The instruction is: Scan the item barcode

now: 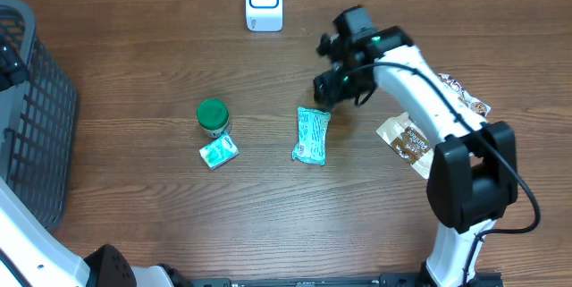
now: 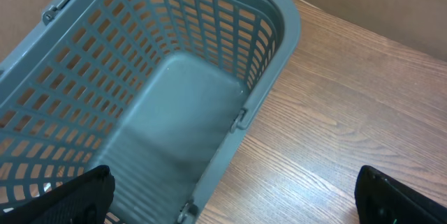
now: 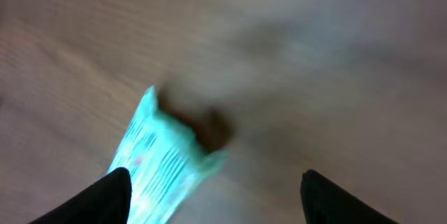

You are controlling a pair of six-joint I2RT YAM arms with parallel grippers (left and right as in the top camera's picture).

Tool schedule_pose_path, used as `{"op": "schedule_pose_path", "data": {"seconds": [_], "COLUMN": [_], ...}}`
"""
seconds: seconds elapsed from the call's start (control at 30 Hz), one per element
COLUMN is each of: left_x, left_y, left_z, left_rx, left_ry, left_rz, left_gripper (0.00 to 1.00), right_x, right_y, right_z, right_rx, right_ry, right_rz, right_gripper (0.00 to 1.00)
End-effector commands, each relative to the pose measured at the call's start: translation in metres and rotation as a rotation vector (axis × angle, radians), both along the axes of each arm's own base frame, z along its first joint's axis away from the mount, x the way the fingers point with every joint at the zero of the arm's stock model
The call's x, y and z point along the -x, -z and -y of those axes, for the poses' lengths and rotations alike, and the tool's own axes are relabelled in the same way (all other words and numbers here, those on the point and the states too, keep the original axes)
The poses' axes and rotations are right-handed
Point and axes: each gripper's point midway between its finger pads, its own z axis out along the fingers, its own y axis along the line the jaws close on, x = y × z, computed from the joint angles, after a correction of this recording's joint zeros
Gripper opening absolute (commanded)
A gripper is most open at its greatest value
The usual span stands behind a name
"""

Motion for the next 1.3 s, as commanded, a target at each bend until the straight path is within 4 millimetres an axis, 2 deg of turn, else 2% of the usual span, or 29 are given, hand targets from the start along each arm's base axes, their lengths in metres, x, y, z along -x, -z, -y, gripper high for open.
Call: {"op": "schedule_pose_path", "data": {"seconds": [0.0, 0.03, 0.07, 0.17, 0.2, 0.23, 0.43, 0.57, 0.67, 0.73, 0.83, 0.93, 1.07, 1.17, 1.27], "left_x": [0.0, 0.0, 0.0, 0.0, 0.0, 0.0, 0.0, 0.0, 0.0, 0.0, 0.0, 0.0, 0.0, 0.0, 0.0], "left_y": [-0.002, -0.002, -0.002, -0.002, -0.002, -0.002, -0.002, -0.002, -0.002, -0.002, -0.002, -0.002, -0.002, -0.002, -0.002], "left_z": [0.001, 0.001, 0.001, 0.001, 0.001, 0.001, 0.001, 0.001, 0.001, 0.001, 0.001, 0.001, 0.001, 0.001, 0.001], "left_rx": [0.002, 0.002, 0.002, 0.002, 0.002, 0.002, 0.002, 0.002, 0.002, 0.002, 0.002, 0.002, 0.002, 0.002, 0.002], "left_ry": [-0.002, -0.002, -0.002, -0.002, -0.002, -0.002, -0.002, -0.002, -0.002, -0.002, -0.002, -0.002, -0.002, -0.002, -0.002], "left_rz": [0.011, 0.012, 0.011, 0.012, 0.012, 0.012, 0.012, 0.012, 0.011, 0.011, 0.012, 0.011, 0.012, 0.011, 0.012], "left_gripper": [1.0, 1.0, 1.0, 1.0, 1.0, 1.0, 1.0, 1.0, 1.0, 1.0, 1.0, 1.0, 1.0, 1.0, 0.99], "right_x": [-0.015, -0.013, -0.011, -0.002, 0.002, 0.006, 0.006, 0.006, 0.007, 0.008, 0.01, 0.006, -0.01, -0.019, -0.021], "right_y": [-0.002, -0.001, -0.001, 0.005, 0.008, 0.01, 0.03, 0.043, 0.056, 0.075, 0.09, 0.092, 0.082, 0.075, 0.066], "right_z": [-0.01, -0.018, -0.023, -0.042, -0.051, -0.058, -0.076, -0.075, -0.074, -0.071, -0.064, -0.056, -0.039, -0.013, 0.007], "right_rx": [-0.101, -0.155, -0.189, -0.222, -0.224, -0.216, -0.049, 0.066, 0.128, 0.171, 0.206, 0.212, 0.195, 0.198, 0.17], "right_ry": [-0.105, -0.108, -0.105, -0.067, -0.056, -0.03, 0.21, 0.335, 0.354, 0.353, 0.357, 0.374, 0.428, 0.505, 0.546], "right_rz": [0.041, 0.02, 0.003, -0.052, -0.069, -0.083, -0.012, 0.058, 0.087, 0.073, 0.049, 0.045, 0.053, 0.02, -0.054], "right_gripper": [0.64, 0.49, 0.39, 0.21, 0.07, 0.04, 0.04, 0.04, 0.04, 0.04, 0.04, 0.04, 0.04, 0.04, 0.04]}}
